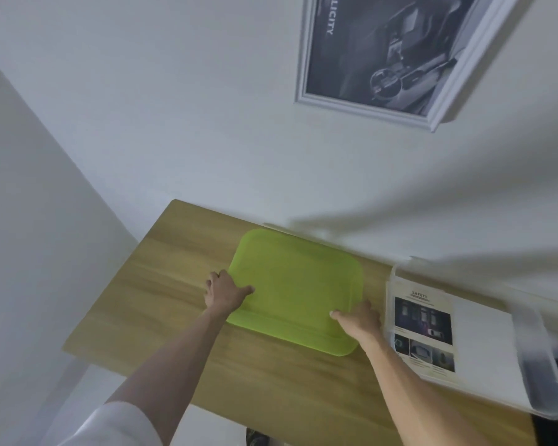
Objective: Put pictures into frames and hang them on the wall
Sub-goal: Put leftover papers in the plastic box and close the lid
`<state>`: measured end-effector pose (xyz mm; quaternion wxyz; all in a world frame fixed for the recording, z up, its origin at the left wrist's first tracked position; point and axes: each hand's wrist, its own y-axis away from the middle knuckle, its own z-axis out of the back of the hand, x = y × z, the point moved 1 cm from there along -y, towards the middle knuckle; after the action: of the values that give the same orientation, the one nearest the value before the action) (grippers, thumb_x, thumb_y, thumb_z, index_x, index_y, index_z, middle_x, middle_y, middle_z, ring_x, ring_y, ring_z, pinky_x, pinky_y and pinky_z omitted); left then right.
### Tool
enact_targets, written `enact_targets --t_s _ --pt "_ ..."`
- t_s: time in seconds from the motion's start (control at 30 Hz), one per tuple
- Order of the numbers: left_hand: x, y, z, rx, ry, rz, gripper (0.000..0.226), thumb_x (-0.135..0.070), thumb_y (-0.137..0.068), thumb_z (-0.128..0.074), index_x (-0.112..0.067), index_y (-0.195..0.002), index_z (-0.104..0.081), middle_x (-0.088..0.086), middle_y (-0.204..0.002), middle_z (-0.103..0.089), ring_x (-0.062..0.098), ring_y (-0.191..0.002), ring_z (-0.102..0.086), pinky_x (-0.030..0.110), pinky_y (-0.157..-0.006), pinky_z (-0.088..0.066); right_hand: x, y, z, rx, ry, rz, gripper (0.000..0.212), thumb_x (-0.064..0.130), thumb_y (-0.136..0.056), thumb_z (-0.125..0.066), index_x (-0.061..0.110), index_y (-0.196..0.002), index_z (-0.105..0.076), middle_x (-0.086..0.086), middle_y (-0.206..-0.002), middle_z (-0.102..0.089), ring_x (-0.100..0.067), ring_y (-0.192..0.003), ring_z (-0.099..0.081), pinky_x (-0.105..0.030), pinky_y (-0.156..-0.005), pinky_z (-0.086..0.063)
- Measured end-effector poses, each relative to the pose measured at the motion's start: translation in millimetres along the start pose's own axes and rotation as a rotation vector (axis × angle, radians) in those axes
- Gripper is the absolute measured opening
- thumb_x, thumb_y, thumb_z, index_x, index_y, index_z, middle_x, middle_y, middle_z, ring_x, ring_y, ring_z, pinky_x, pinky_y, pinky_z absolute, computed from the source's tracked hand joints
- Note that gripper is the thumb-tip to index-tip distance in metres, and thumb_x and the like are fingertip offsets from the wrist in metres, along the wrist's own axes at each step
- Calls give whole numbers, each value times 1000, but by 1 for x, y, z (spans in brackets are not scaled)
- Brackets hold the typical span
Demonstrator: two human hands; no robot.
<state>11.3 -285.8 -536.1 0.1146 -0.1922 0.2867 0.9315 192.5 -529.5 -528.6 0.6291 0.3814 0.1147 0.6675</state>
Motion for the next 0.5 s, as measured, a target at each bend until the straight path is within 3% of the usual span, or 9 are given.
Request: enact_targets --t_s 0.13,0.23,0.37,0.43,0.5 --pt "13 -10 18 62 220 117 86 -53 -57 -85 -11 -126 -55 13 -128 -53 35 -121 -47 46 -101 -42 -1 -5 11 122 -88 -32 121 52 -48 -95 8 -145 -37 -14 -147 -48 -34 -128 -52 -43 -103 -48" --pt "18 -12 35 94 335 98 77 -45 -50 -91 -9 -110 -59 10 -114 -64 31 -104 -59 44 -89 -52 6 2 22 216 -189 -5 88 31 -63 -94 5 -135 -51 -4 -134 -58 -27 -127 -54 -33 -100 -45" --pt "7 -5 51 112 382 48 88 -38 -54 -93 -8 -125 -51 9 -118 -59 30 -106 -58 42 -85 -51 -29 -65 13 171 -221 60 136 67 -15 -94 12 -133 -52 -6 -132 -63 -26 -120 -60 -42 -97 -54" --pt "-4 2 53 111 375 14 86 -36 -55 -93 -7 -125 -52 10 -119 -61 30 -106 -59 43 -87 -51 -45 -89 16 139 -217 71 140 70 -14 -92 13 -134 -51 -7 -131 -63 -27 -119 -61 -41 -95 -55" --pt "-16 11 49 106 356 -9 81 -36 -57 -92 -6 -122 -55 11 -118 -62 27 -100 -58 40 -85 -50 -35 -52 40 48 -244 95 140 65 -16 -94 10 -134 -45 -9 -130 -62 -29 -119 -60 -40 -95 -54"
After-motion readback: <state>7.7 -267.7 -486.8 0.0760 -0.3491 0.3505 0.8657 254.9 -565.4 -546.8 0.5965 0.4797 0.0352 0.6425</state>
